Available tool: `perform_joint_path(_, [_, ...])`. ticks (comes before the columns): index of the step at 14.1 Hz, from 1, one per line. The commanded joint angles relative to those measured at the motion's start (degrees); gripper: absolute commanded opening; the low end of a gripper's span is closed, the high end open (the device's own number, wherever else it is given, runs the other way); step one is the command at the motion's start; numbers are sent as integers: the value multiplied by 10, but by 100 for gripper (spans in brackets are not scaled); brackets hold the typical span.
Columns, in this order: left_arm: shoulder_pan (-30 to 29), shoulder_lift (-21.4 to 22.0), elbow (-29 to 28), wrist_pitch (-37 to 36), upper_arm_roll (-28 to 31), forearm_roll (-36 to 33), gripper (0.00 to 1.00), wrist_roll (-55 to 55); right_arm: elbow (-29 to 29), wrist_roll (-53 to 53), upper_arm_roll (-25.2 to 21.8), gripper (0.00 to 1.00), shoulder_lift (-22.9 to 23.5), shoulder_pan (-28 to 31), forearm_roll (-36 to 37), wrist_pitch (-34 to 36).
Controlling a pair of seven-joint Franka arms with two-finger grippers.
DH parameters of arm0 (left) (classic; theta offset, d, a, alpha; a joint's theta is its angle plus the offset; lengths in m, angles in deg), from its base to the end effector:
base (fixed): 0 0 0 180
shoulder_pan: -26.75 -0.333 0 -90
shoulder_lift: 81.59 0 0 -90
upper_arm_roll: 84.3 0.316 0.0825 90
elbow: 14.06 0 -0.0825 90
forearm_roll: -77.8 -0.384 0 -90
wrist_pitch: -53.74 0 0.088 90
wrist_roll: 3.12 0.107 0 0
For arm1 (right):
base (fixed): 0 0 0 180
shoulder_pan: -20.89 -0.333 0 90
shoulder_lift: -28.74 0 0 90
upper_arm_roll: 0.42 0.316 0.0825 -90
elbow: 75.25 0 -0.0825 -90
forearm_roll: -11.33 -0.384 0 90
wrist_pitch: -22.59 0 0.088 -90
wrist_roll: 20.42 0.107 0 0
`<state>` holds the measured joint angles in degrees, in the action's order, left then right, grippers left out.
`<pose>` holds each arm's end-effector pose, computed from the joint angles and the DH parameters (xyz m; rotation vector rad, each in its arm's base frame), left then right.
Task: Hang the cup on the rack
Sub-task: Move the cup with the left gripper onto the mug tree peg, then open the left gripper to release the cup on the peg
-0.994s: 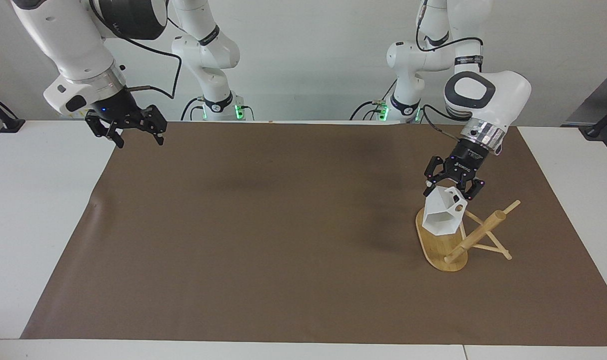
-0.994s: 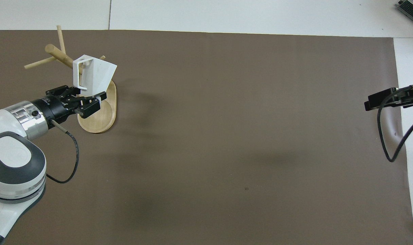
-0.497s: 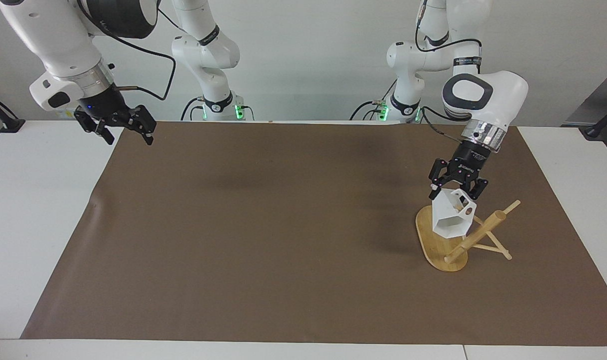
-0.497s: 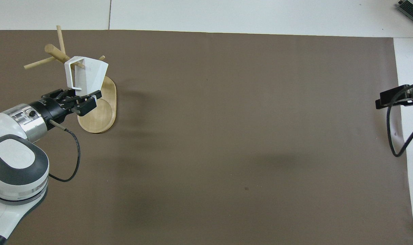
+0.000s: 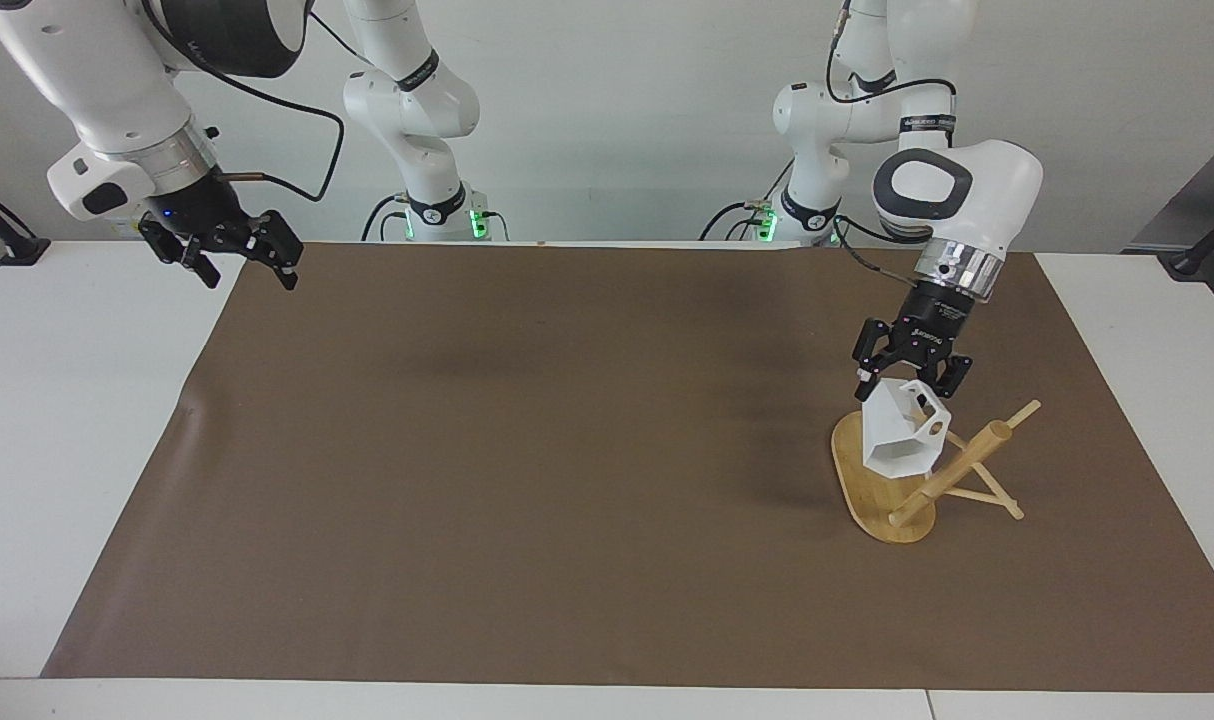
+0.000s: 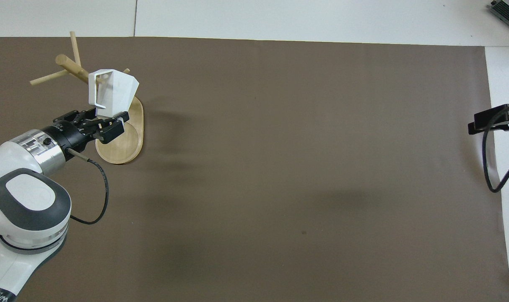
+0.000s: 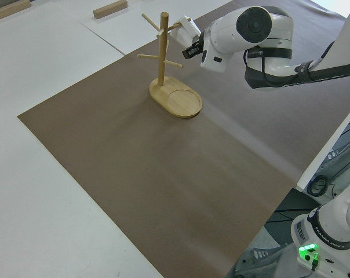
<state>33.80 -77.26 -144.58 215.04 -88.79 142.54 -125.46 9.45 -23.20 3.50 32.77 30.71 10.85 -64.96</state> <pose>0.5320 -0.0638 0.4347 0.2655 2.3434 -0.4870 0.5692 -0.0594 0.6247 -3.1256 0.0849 0.0303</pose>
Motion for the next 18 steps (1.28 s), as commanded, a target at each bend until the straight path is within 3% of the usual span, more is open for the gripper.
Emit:
perform_joint_path(1, [10,6,-10,16,4,-7,100,-10,5,3,6,100,-6,6,11,3])
perform_joint_path(12, [-6,36,-11,-11,8,-34,100,-8,6,4,-2,100,-7,6,11,2])
perform_joint_path(15, [-8,39,-5,-91,11,-130,100,-8,6,8,-3,100,-7,7,11,3])
perform_joint_path(18, [-46,42,36,-232,10,-274,100,-9,6,6,-3,100,-7,6,11,4])
